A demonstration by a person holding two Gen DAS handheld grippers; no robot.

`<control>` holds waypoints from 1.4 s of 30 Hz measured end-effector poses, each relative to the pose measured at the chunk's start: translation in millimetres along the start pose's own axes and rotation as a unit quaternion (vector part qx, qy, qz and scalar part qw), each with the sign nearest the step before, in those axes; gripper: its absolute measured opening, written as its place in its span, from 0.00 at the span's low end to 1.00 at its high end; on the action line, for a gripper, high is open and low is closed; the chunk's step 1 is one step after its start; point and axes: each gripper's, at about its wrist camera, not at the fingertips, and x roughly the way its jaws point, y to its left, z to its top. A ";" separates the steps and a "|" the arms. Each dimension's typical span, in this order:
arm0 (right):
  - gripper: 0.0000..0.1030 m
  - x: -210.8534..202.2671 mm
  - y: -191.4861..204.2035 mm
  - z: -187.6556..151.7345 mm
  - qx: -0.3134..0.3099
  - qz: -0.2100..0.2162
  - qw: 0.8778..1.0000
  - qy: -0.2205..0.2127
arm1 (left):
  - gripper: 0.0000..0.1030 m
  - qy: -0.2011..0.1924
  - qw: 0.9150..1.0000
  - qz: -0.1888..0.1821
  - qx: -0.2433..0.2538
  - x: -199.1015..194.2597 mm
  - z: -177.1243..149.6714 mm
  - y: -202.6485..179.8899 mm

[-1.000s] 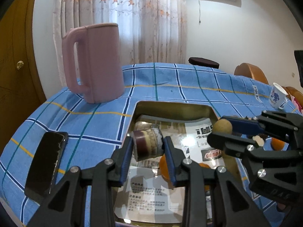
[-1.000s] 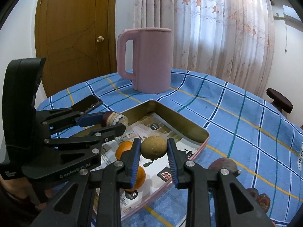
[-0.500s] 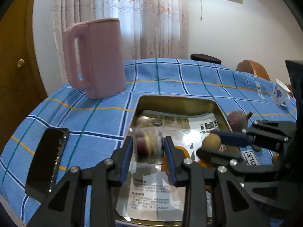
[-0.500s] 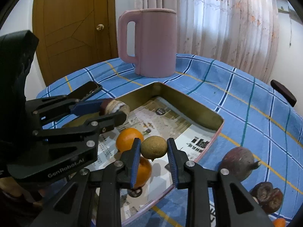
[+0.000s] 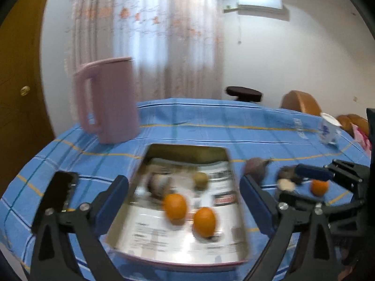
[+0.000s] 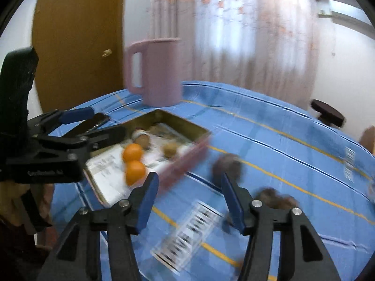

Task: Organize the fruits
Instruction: 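Open both grippers to drop the fruits into the tin, then grasp a large orange with the right gripper while the left grasps a brown kiwi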

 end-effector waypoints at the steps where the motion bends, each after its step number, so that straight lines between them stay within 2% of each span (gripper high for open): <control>1: 0.56 -9.2 -10.6 -5.6 0.007 -0.017 1.000 -0.003 | 0.95 0.002 1.000 -0.013 0.006 0.5 -0.8 -11.8; 7: 0.56 -36.9 -71.1 -36.3 0.058 -0.121 0.991 0.015 | 0.95 0.021 0.997 -0.062 0.039 7.8 -6.0 -64.1; 10: 0.56 -35.3 -93.8 -46.0 0.084 -0.142 0.986 0.033 | 0.95 0.026 0.995 -0.077 0.051 9.6 -8.3 -86.1; 13: 0.56 -29.4 -105.4 -51.4 0.099 -0.139 0.984 0.047 | 0.95 0.037 0.993 -0.093 0.058 14.4 -10.5 -101.4; 19: 0.55 -1.8 -112.0 -53.4 0.116 -0.094 0.985 0.089 | 0.95 0.061 0.990 -0.107 0.075 24.8 -18.3 -120.0; 21: 0.46 -2.7 -113.1 -56.5 0.121 -0.095 0.984 0.089 | 0.94 0.064 0.989 -0.110 0.078 25.8 -19.1 -123.2; 24: 0.45 -13.0 -110.9 -58.0 0.113 -0.100 0.986 0.076 | 0.92 0.070 0.987 -0.123 0.082 27.8 -20.1 -129.9; 33: 0.46 -31.2 -125.7 -66.0 0.146 -0.113 0.981 0.059 | 0.66 0.127 0.968 -0.181 0.120 44.1 -30.5 -167.7; 35: 0.46 -30.3 -124.9 -65.1 0.143 -0.111 0.982 0.060 | 0.47 0.152 0.962 -0.191 0.119 53.6 -33.9 -171.7; 37: 0.46 -30.7 -124.6 -65.4 0.144 -0.110 0.982 0.059 | 0.40 0.173 0.957 -0.204 0.115 61.2 -37.8 -173.5; 38: 0.46 -31.0 -124.8 -65.6 0.145 -0.109 0.982 0.058 | 0.31 0.179 0.955 -0.209 0.115 63.5 -39.1 -174.3; 42: 0.46 -33.1 -125.6 -66.5 0.148 -0.106 0.982 0.055 | 0.28 0.175 0.954 -0.219 0.106 61.8 -39.3 -172.1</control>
